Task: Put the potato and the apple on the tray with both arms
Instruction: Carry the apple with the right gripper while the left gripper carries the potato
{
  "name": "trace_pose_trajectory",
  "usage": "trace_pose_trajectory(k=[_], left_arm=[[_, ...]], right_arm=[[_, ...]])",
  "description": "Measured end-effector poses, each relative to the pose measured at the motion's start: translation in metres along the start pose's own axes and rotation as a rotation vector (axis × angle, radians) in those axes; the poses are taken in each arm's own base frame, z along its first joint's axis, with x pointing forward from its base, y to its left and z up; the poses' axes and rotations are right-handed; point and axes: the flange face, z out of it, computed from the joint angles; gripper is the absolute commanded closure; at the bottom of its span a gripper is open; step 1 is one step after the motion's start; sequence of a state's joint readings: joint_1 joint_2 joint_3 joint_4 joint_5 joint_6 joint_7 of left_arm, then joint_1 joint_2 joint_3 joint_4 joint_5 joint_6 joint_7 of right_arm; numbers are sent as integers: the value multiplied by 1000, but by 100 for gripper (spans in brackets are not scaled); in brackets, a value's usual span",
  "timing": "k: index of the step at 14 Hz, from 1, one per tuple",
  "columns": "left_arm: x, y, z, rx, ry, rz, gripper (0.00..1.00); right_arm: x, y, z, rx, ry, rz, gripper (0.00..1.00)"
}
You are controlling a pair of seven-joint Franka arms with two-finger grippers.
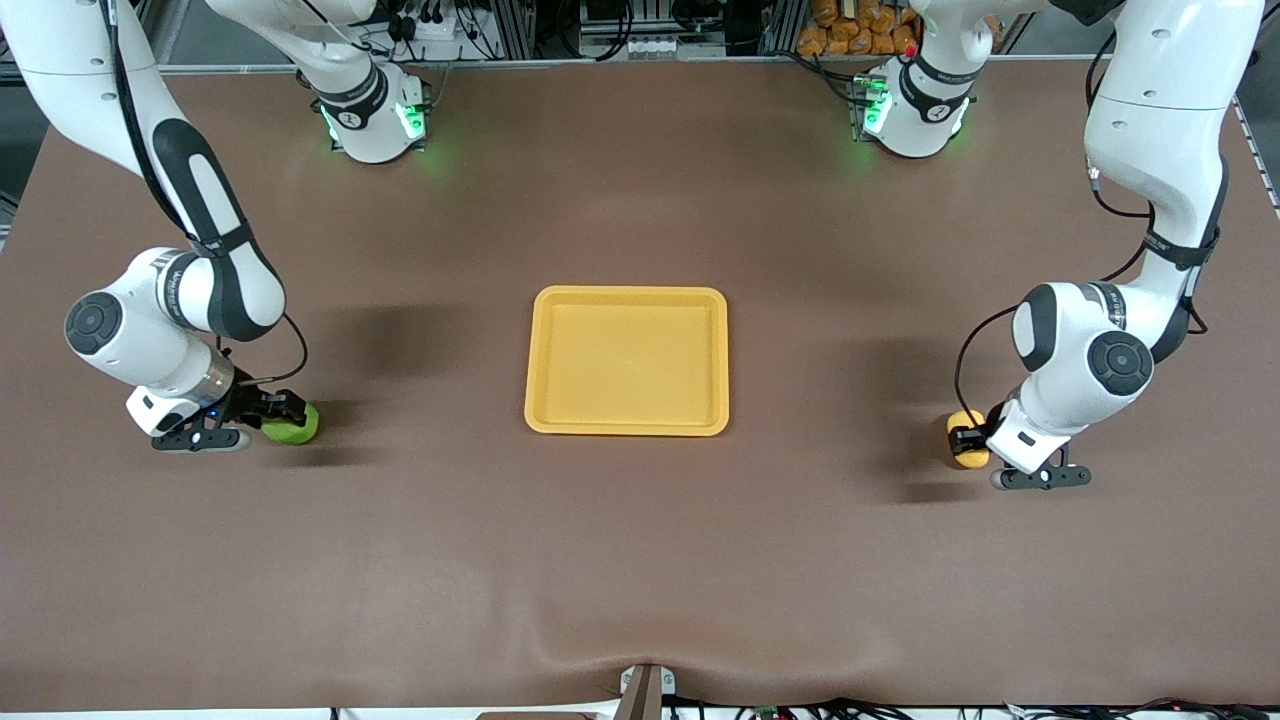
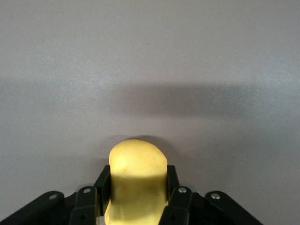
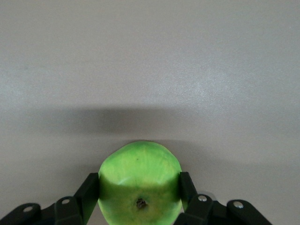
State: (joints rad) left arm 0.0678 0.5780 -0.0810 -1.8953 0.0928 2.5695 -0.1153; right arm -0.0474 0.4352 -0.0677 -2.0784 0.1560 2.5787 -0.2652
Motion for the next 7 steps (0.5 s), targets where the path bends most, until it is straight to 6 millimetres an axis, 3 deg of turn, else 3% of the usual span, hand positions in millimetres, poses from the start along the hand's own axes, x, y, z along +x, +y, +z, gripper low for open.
trace_pose_trajectory(k=[2, 7], left_arm=[[3, 9, -5, -8, 11, 11, 86], [4, 39, -28, -33, 13, 44, 87]], right_arm=[[3, -2, -6, 0, 14, -5, 100], [14, -19, -44, 11, 63, -34, 100]])
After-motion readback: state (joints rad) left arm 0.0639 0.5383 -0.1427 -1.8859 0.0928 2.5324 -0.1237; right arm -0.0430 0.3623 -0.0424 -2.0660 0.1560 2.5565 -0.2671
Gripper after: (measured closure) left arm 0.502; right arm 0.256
